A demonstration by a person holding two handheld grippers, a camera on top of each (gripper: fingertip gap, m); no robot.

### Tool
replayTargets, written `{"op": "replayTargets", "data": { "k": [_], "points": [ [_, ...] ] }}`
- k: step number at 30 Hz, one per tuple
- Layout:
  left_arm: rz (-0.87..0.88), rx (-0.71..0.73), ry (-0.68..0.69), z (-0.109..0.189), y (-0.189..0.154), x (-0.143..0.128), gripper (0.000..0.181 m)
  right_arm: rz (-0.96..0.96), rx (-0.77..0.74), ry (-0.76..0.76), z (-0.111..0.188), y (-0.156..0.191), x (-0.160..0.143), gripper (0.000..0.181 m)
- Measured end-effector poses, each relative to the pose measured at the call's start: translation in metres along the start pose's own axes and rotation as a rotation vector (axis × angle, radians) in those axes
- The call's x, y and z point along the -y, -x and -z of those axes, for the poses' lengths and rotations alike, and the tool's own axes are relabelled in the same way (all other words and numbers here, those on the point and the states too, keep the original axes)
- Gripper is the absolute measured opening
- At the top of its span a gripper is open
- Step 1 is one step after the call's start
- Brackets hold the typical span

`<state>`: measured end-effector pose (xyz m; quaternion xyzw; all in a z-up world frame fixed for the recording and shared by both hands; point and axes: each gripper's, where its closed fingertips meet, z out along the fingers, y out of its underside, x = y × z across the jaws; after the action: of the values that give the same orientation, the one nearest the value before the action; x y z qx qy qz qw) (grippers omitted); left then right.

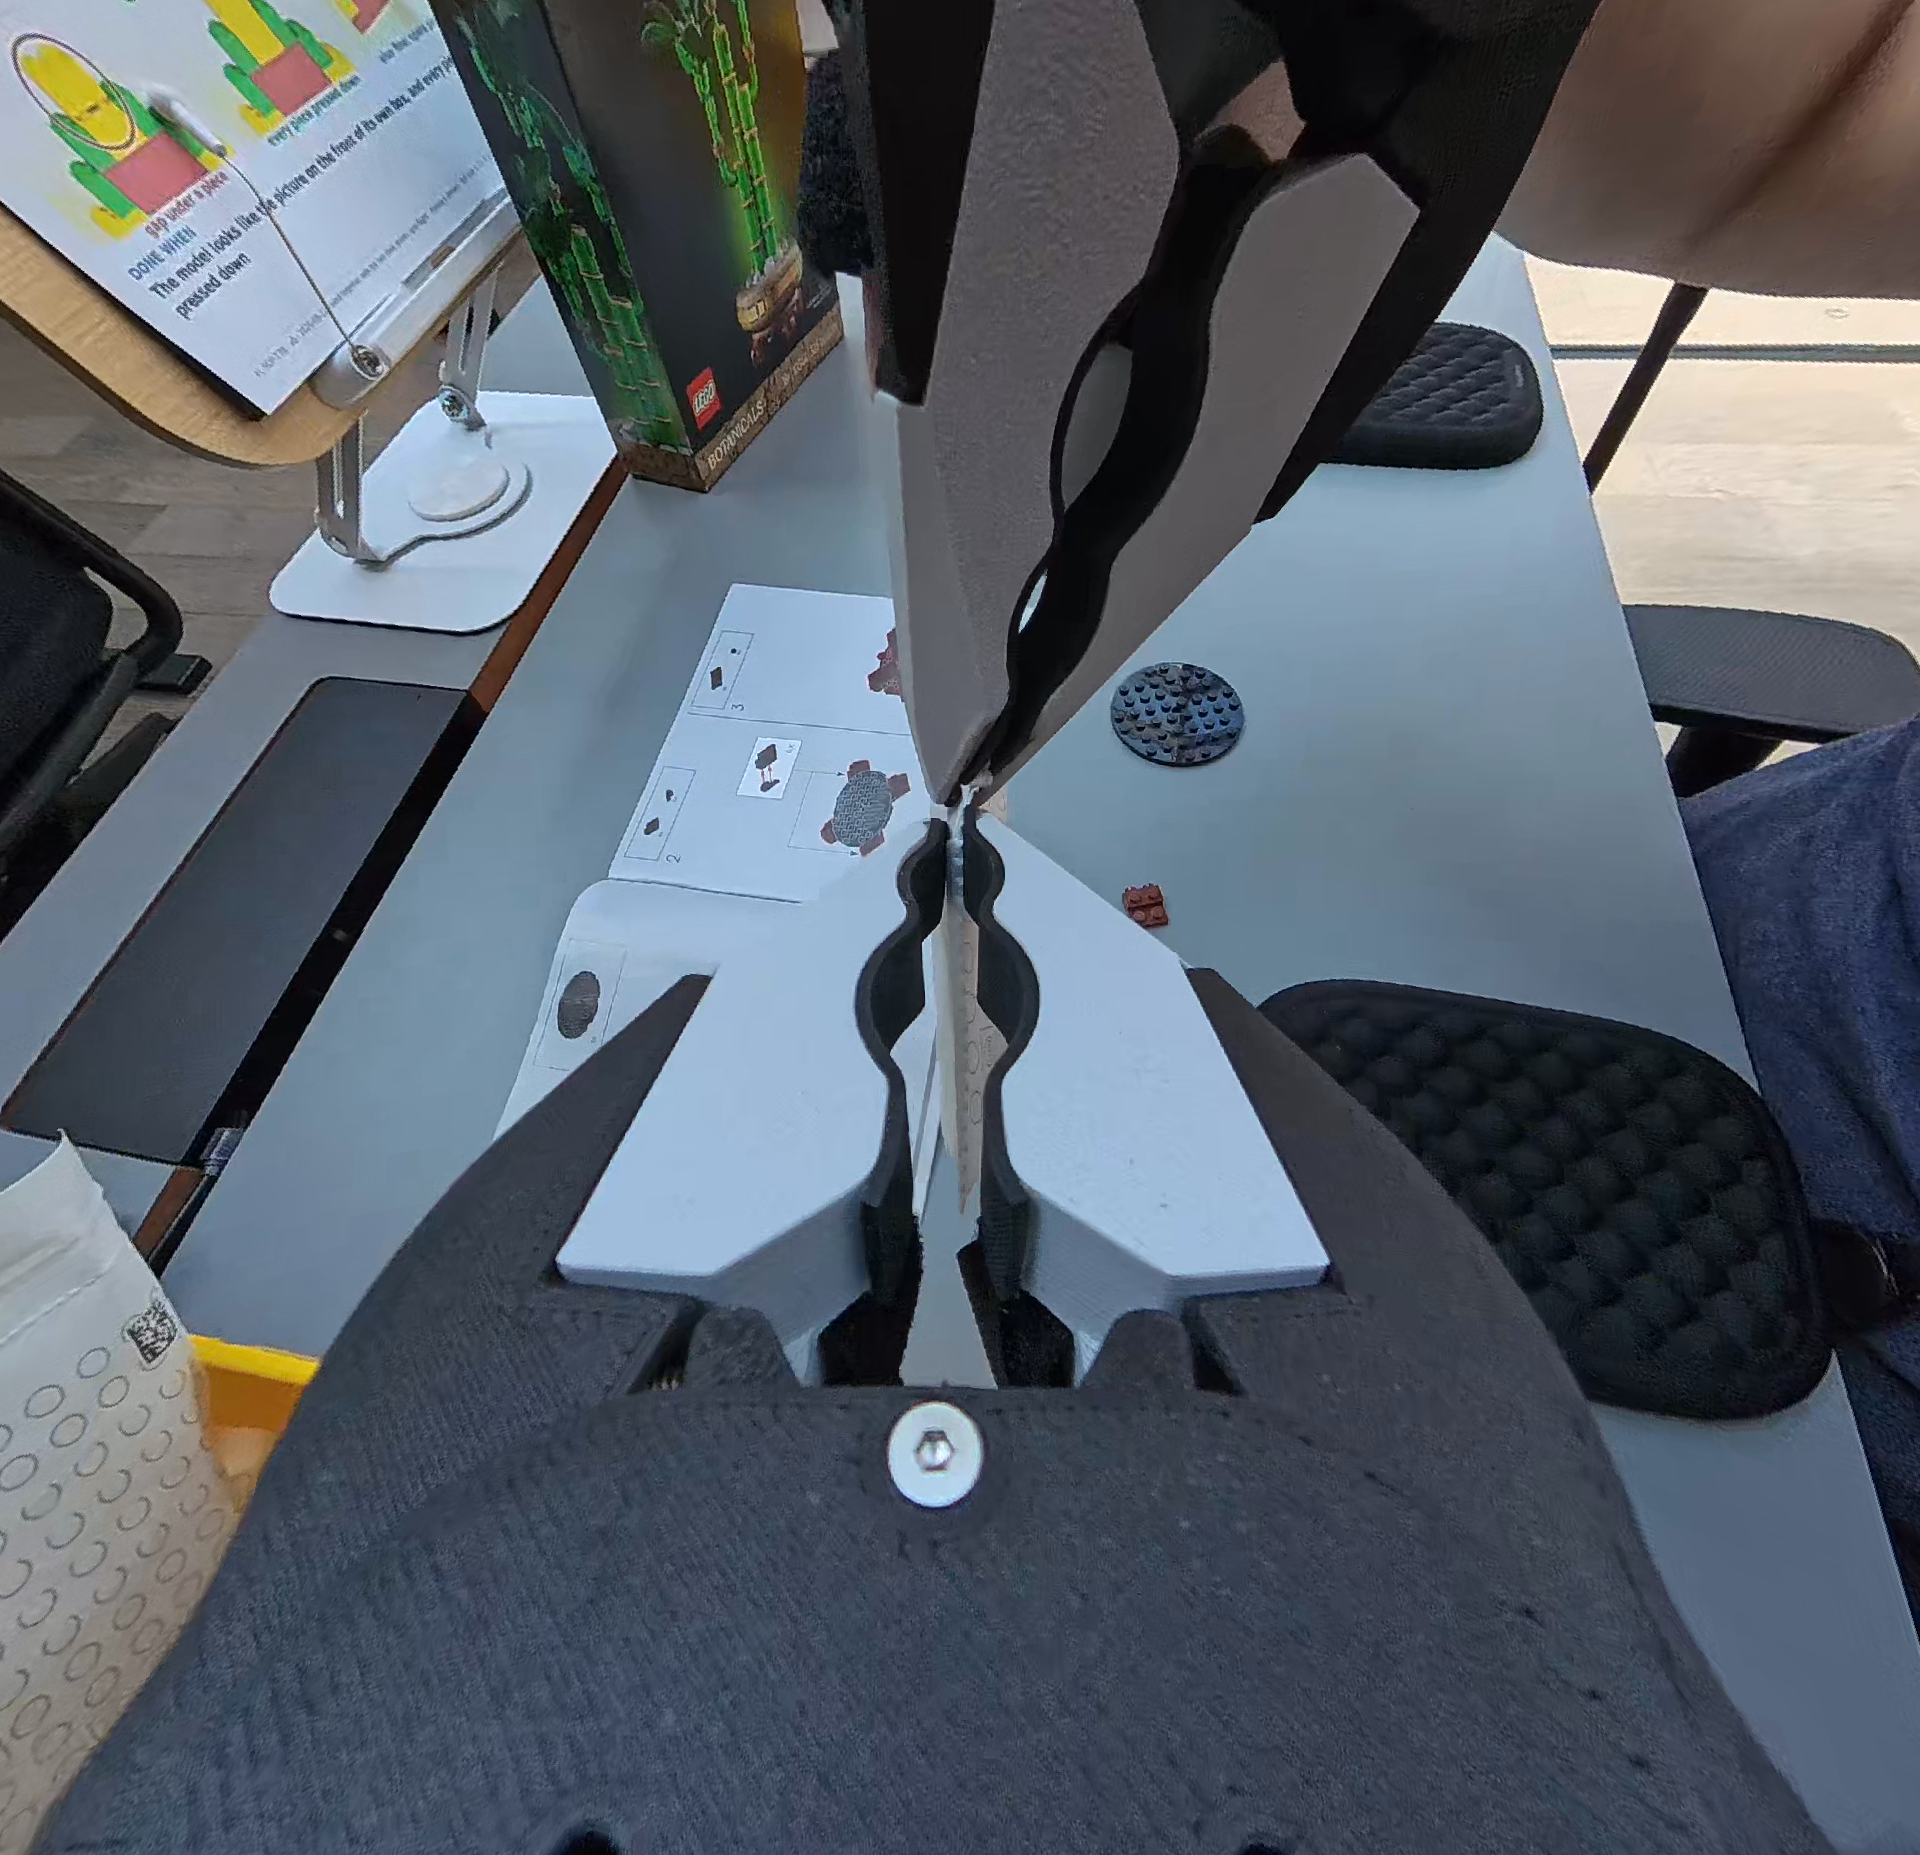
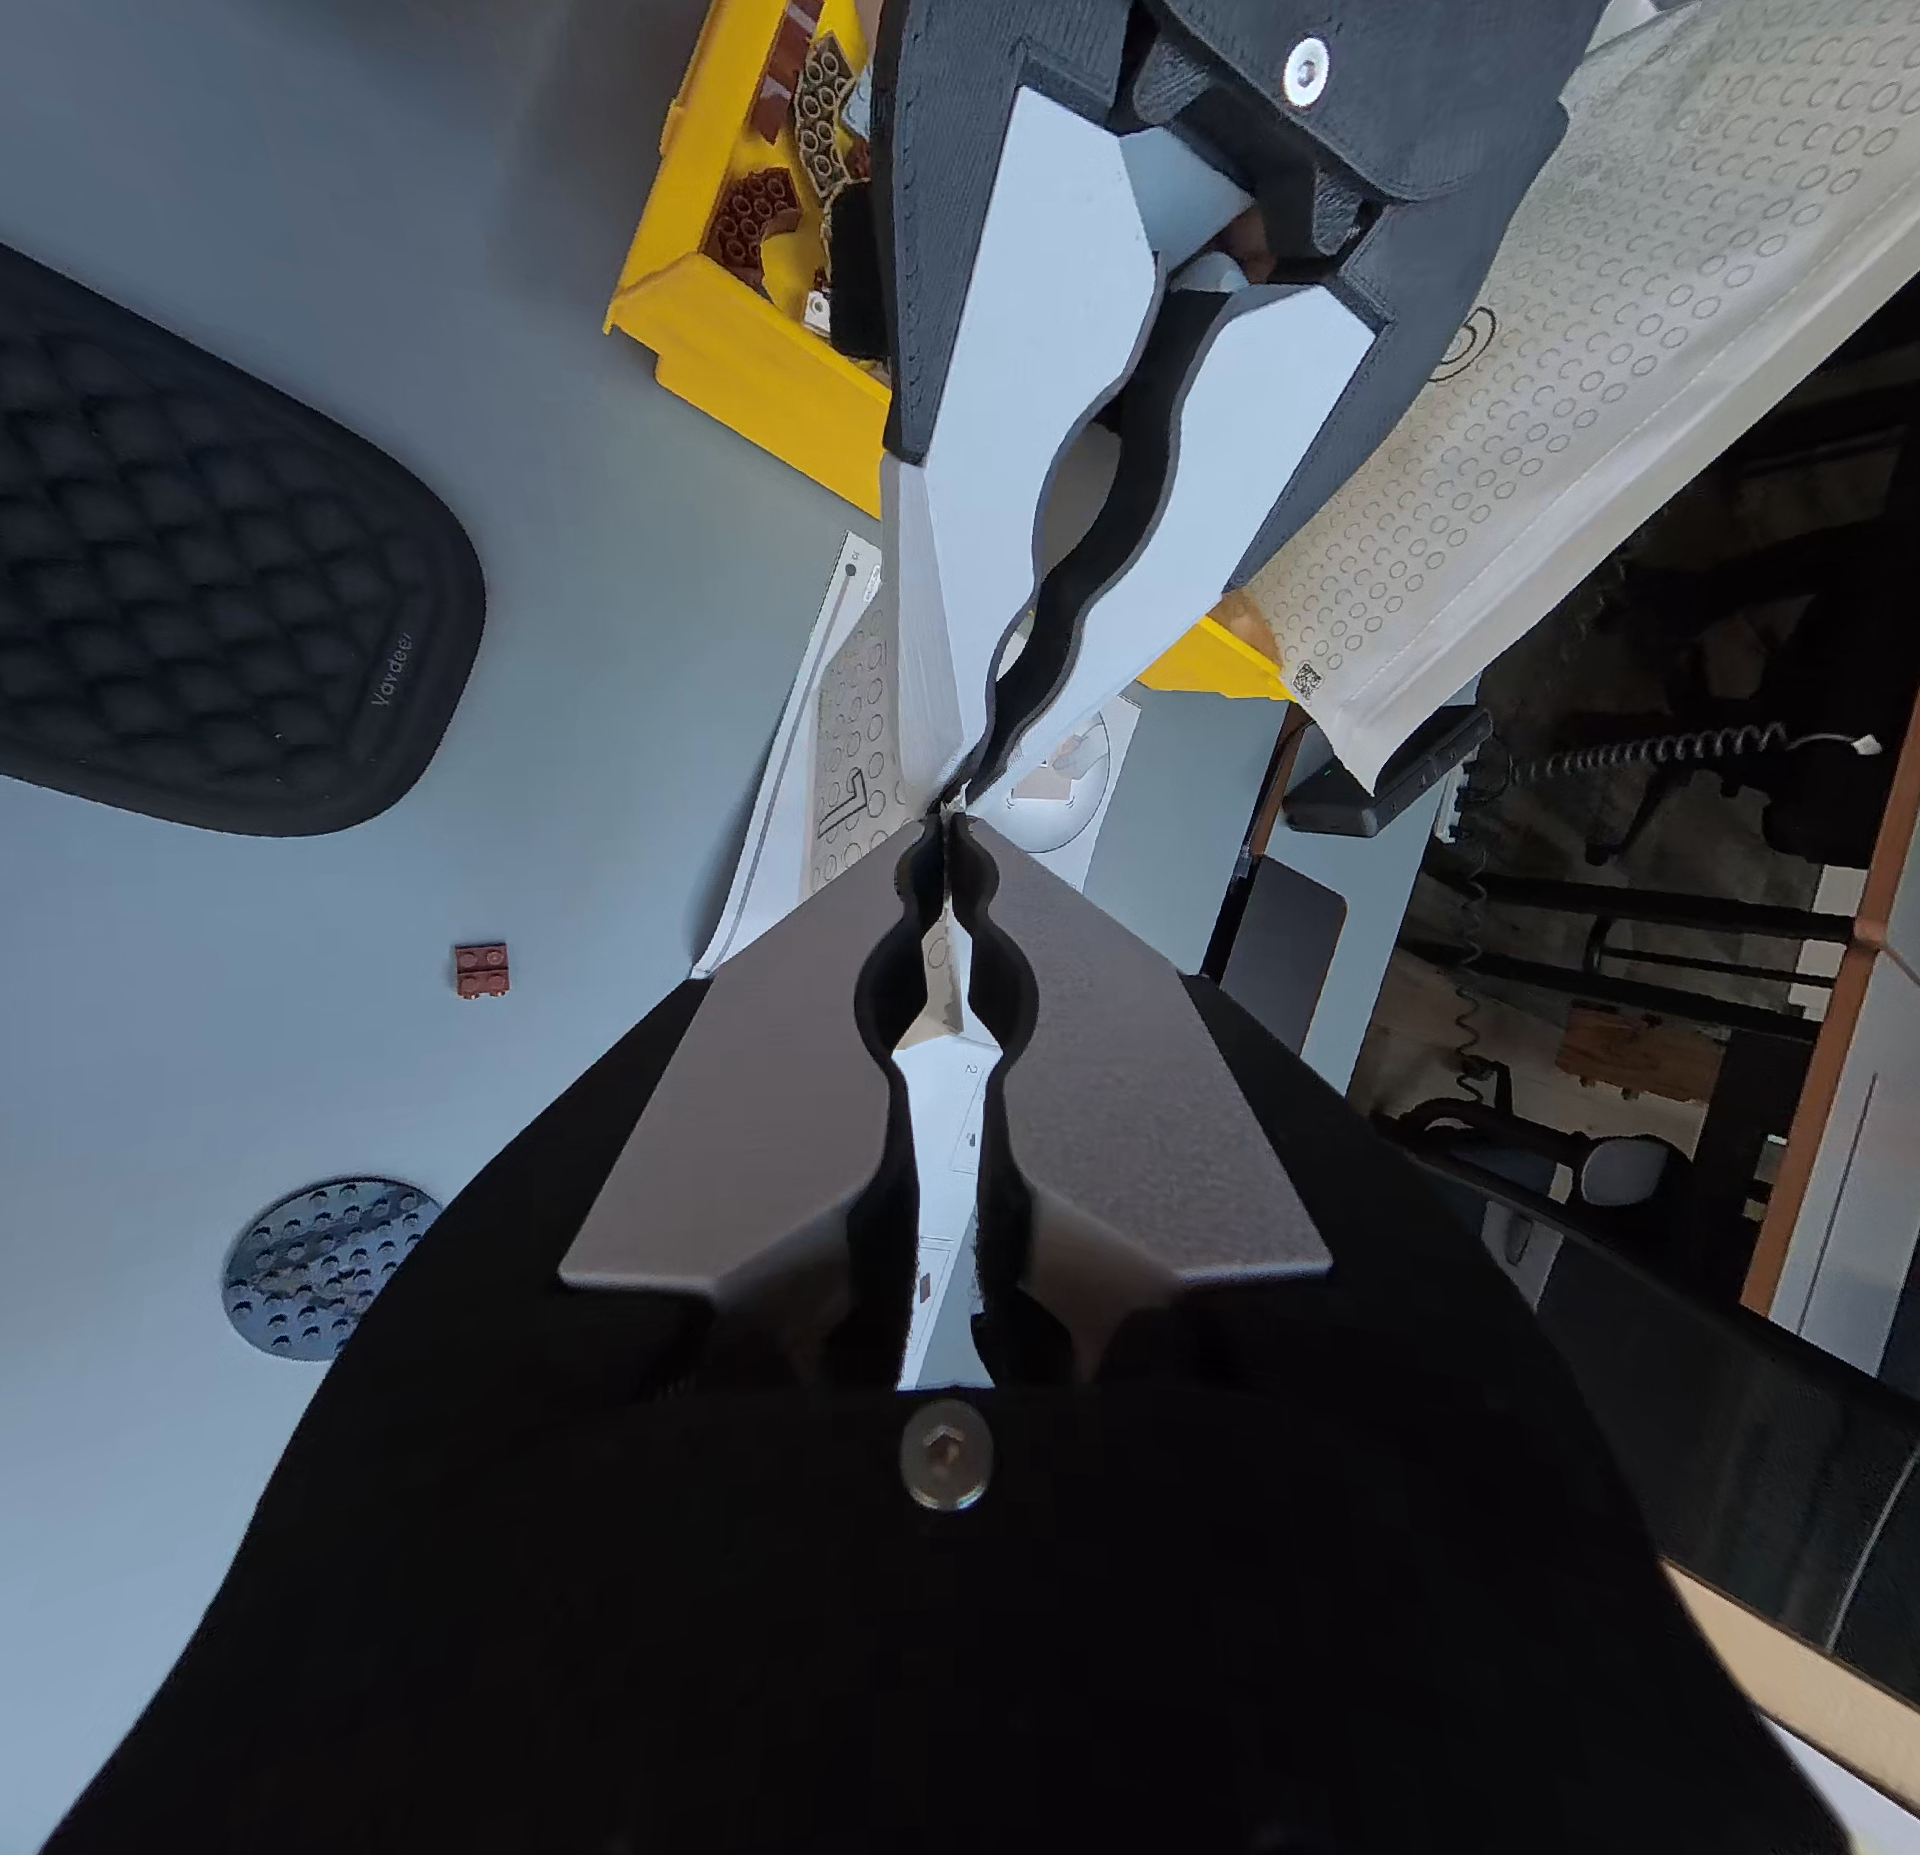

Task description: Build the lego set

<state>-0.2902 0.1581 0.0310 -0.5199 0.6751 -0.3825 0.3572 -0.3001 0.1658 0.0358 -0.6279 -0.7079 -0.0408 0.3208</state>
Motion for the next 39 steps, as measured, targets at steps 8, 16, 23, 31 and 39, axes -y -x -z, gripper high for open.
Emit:
{"op": "replayTargets", "data": {
  "k": [8,16,23,31,39],
  "points": [
    [-0.038,-0.056,-0.013,-0.014,-0.013,-0.002,0.000,0.059,-0.008,-0.054,0.003,0.017,-0.008,0.000],
    [0.092,-0.252,-0.112,-0.006,-0.035,0.011,0.000,0.219,-0.269,-0.166,0.020,0.027,0.007,0.000],
    [0.084,-0.302,-0.110,-0.014,-0.044,0.009,0.000,0.142,-0.265,-0.218,0.021,0.038,0.002,0.000],
    [-0.104,-0.130,-0.048,-0.016,-0.043,0.007,0.000,-0.144,-0.062,-0.303,0.020,0.042,0.000,0.000],
    [-0.112,-0.138,-0.047,-0.013,-0.046,0.009,0.000,-0.231,-0.011,-0.336,0.026,0.042,-0.001,0.004]
  ]
}}
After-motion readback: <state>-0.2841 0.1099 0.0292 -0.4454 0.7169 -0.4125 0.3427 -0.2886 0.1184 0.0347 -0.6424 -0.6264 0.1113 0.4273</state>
